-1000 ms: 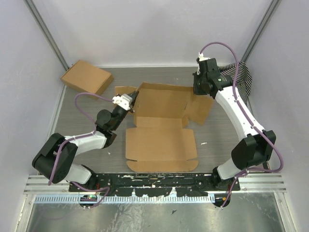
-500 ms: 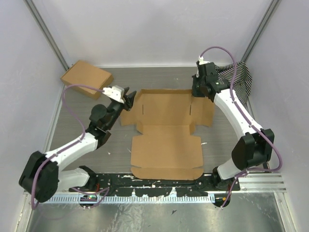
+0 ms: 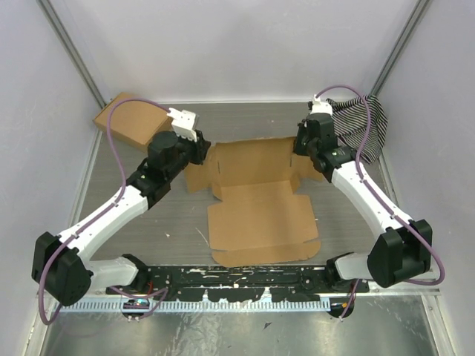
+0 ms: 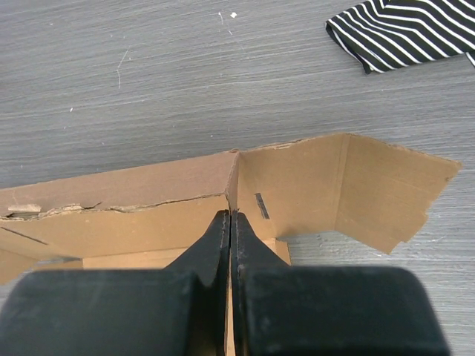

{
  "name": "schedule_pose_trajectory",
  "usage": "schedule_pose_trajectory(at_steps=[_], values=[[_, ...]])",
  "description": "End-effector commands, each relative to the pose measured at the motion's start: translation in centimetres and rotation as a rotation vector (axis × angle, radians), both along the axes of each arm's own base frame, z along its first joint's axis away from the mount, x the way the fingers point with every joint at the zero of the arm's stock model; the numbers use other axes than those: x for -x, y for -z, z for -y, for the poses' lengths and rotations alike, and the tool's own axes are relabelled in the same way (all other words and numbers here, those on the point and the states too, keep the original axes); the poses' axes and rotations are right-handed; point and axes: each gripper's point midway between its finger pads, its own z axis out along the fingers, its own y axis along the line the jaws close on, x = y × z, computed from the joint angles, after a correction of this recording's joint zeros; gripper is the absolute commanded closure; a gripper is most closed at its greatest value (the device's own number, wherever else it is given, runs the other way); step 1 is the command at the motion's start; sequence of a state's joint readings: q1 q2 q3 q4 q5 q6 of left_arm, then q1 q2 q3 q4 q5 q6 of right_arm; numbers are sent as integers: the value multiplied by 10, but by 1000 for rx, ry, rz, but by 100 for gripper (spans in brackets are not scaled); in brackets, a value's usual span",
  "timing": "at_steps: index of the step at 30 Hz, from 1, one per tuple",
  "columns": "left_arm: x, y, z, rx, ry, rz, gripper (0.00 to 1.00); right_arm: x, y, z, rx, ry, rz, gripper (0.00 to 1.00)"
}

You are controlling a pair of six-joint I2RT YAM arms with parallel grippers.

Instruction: Fold the paper box

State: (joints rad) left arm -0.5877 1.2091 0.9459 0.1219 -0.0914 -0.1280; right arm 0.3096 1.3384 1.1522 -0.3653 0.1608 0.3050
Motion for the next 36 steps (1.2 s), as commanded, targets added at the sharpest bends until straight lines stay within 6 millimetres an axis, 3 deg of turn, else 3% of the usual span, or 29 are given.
schedule_pose_trajectory(at_steps=[1, 8, 16, 20, 27, 32, 36], values=[[18, 35, 8, 0, 16, -174, 69, -8, -26, 0, -50, 49, 124, 99], [29, 47, 15, -12, 5, -223, 69, -4, -15, -1, -45, 38, 94, 99], [7, 64, 7, -165, -108, -264, 70, 3, -16, -2, -47, 25, 94, 99], [-2, 61, 3, -194, -157, -263, 69, 7, -16, -1, -49, 21, 97, 99], [-10, 50, 9, -169, -157, -230, 57, 13, -13, -1, -45, 10, 88, 99], [-11, 44, 20, -166, -110, -248, 57, 15, -13, -1, -45, 6, 85, 98], [-6, 35, 18, -170, -100, -251, 56, 15, -15, -1, -42, 4, 81, 98]])
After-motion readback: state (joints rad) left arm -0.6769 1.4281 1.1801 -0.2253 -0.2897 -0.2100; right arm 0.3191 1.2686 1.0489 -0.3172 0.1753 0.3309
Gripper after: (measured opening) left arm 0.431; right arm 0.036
